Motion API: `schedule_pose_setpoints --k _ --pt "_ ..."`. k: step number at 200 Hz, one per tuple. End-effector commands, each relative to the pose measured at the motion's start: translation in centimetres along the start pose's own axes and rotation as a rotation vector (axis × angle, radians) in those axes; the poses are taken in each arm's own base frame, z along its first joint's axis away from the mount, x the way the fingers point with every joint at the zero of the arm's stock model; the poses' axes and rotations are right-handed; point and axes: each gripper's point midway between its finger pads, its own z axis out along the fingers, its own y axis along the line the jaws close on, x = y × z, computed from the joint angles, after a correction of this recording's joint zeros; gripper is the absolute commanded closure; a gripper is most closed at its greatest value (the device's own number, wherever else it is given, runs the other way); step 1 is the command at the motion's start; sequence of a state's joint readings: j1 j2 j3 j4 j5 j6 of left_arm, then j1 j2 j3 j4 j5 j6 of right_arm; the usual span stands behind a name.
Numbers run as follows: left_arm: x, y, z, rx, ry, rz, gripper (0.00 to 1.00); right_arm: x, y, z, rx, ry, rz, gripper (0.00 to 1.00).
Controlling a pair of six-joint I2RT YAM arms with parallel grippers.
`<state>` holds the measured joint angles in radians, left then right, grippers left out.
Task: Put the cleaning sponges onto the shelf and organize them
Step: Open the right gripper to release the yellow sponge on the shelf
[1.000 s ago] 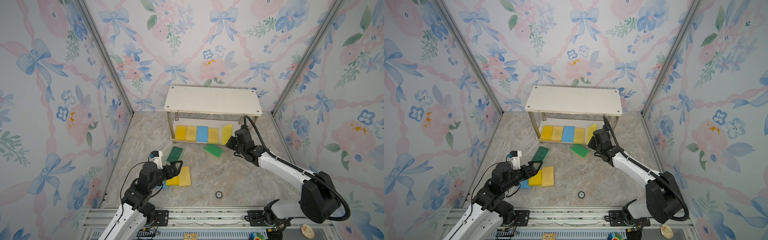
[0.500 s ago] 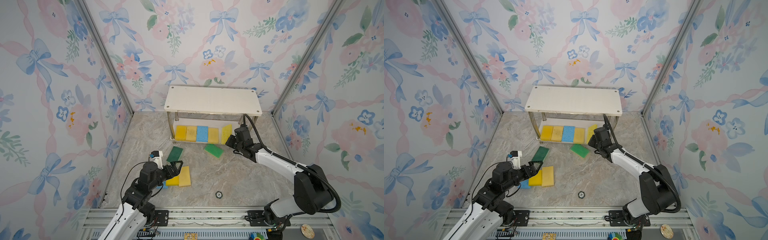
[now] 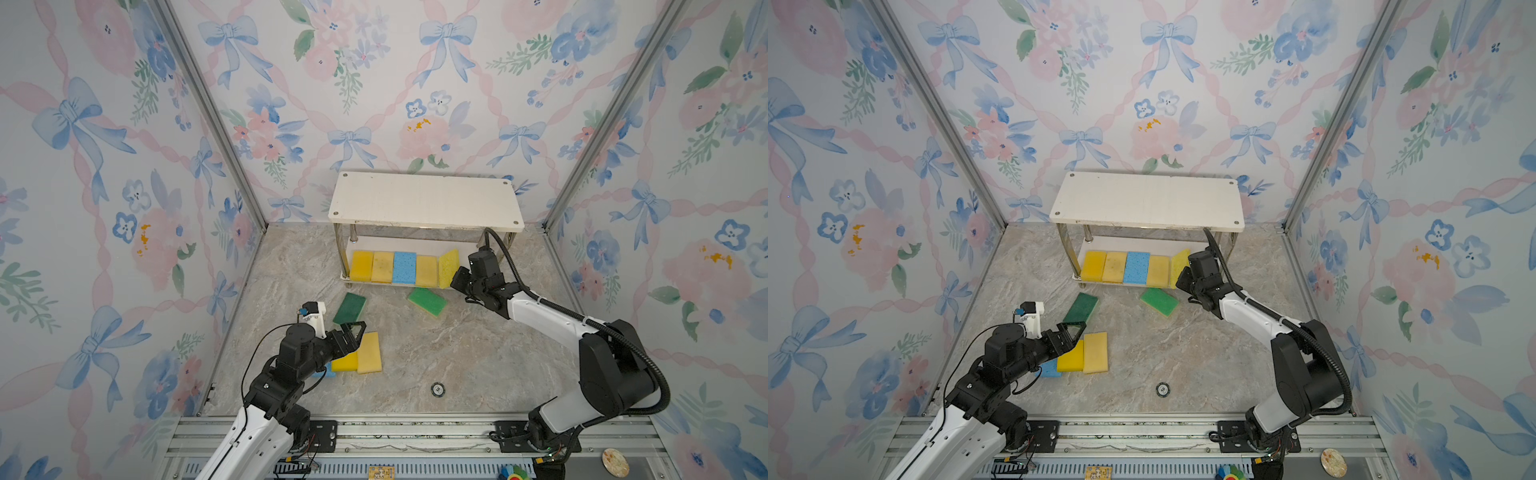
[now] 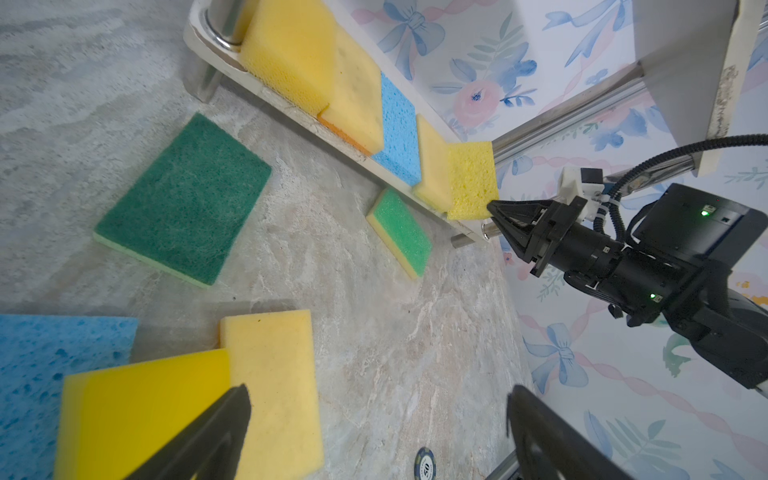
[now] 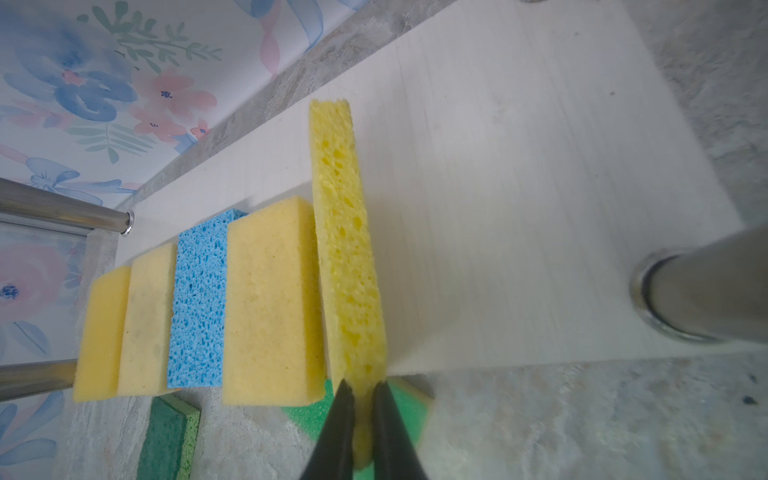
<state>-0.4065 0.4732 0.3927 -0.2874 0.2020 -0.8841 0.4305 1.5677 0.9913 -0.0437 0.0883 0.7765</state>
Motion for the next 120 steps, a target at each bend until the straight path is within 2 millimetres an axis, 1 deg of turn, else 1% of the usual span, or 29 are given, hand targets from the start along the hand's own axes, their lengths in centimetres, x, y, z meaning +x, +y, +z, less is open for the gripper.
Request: schedule_pose_setpoints --k 1,37,51,70,79,120 --pt "0.4 0.5 0.1 -0.012 0.015 0.019 0.02 -0.7 0.5 0.7 -0.017 0.0 0.012 0.84" --pt "0.4 0.5 0.2 -0.012 0.017 0.018 0.02 -0.5 0.3 1.4 -0.014 0.017 0.018 0.77" --pt "0.4 0.5 0.2 -0.012 0.017 0.019 0.02 -0.4 0.1 1.6 -0.008 0.022 0.021 0.66" --pt "0.4 0.5 0.2 -0.014 0.017 0.019 0.02 -0.4 -0.1 1.3 0.0 0.021 0.019 0.49" --pt "0.3 0.6 0.2 -0.016 0.016 0.018 0.02 -0.5 -0.1 1.1 0.001 0.018 0.014 0.43" --pt "0.3 0.7 0.3 -0.02 0.016 0.017 0.02 -0.9 -0.4 0.2 0.022 0.002 -0.002 0.27"
